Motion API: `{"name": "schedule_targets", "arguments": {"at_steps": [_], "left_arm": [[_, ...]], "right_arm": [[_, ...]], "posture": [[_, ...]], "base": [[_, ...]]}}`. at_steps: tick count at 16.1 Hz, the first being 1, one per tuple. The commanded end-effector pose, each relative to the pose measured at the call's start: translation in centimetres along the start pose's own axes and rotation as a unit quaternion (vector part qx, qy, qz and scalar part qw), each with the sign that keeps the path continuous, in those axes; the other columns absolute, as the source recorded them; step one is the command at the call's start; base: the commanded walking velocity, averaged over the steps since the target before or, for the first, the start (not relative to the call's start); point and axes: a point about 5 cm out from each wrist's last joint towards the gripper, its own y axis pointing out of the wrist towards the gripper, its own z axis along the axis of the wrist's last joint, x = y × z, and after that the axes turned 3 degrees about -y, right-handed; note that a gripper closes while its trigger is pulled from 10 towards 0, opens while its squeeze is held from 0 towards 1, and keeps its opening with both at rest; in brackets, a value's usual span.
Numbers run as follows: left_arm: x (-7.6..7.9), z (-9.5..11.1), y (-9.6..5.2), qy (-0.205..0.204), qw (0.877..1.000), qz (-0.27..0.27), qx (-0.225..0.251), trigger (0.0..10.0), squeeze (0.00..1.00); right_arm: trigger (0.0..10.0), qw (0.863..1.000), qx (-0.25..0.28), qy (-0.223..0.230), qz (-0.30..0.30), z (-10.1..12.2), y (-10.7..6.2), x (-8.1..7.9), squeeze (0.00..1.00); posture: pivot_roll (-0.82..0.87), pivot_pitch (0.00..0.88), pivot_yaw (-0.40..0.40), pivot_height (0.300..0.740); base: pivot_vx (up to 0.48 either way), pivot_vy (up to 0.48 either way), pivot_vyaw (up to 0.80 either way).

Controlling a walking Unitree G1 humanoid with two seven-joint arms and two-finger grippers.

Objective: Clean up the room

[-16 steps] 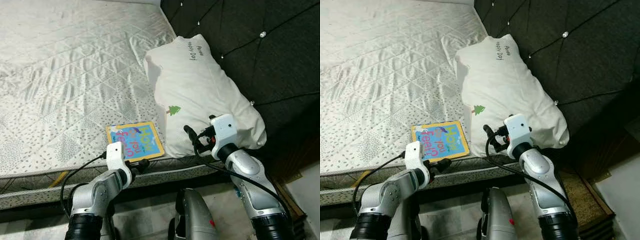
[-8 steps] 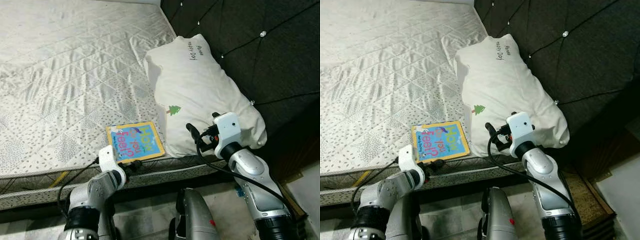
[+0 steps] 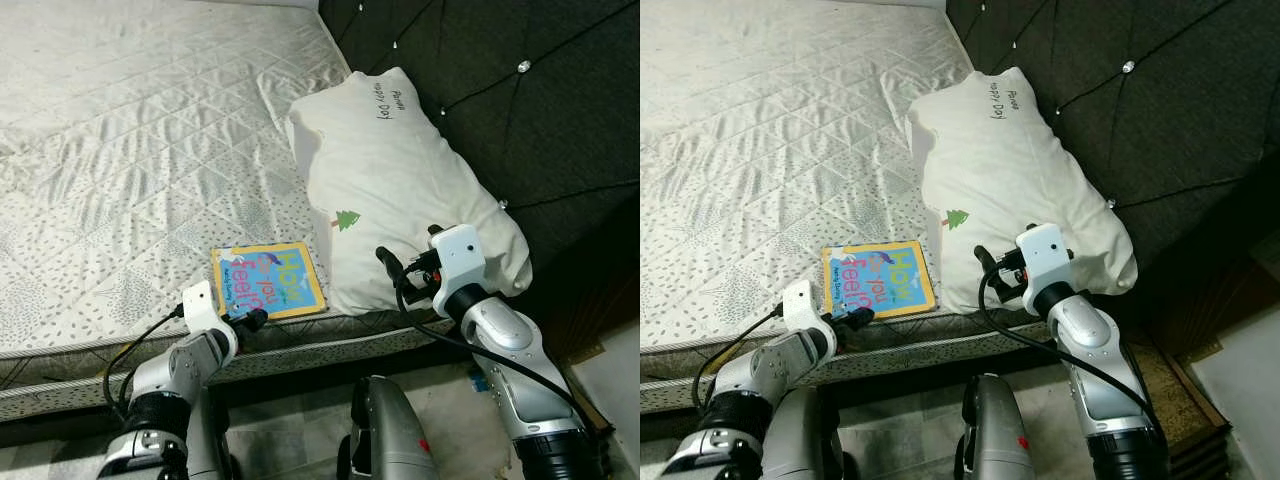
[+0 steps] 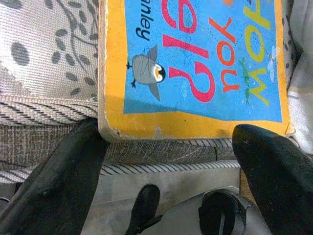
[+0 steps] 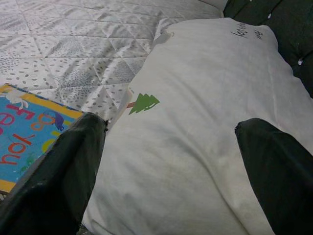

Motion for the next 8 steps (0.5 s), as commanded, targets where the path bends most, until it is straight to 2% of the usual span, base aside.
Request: {"name": "schedule_targets", "arguments": {"at_steps": [1,3,5,8], "left_arm": [[-0.1,1.3,-0.1,0.009,1.0,0.006,0.026,10.0,0.0],[-0.5,1.9,-0.1,0.009,0.999,0.015,0.035,10.0,0.0],[-0.1,2.0,-0.1,0.012,0.999,0.009,0.037,10.0,0.0],[0.9,0.8,0.1,0.02,0.999,-0.004,0.025,10.0,0.0]], "right_arm": [[10.0,1.0,0.0,-0.003,-0.006,0.2,-0.2,0.5,0.0],[10.0,1.0,0.0,-0.004,-0.006,0.2,-0.2,0.5,0.0],[10.0,1.0,0.0,-0.004,-0.006,0.1,-0.2,0.6,0.0],[10.0,1.0,0.001,-0.004,-0.006,0.2,-0.1,0.6,0.0]], "posture": [[-0.07,0.137,-0.116,0.576],[-0.07,0.134,-0.115,0.576],[-0.07,0.132,-0.115,0.576],[-0.07,0.129,-0.114,0.576]], "base": [[0.0,0.0,0.0],[0.0,0.0,0.0],[0.0,0.0,0.0],[0.0,0.0,0.0]]}}
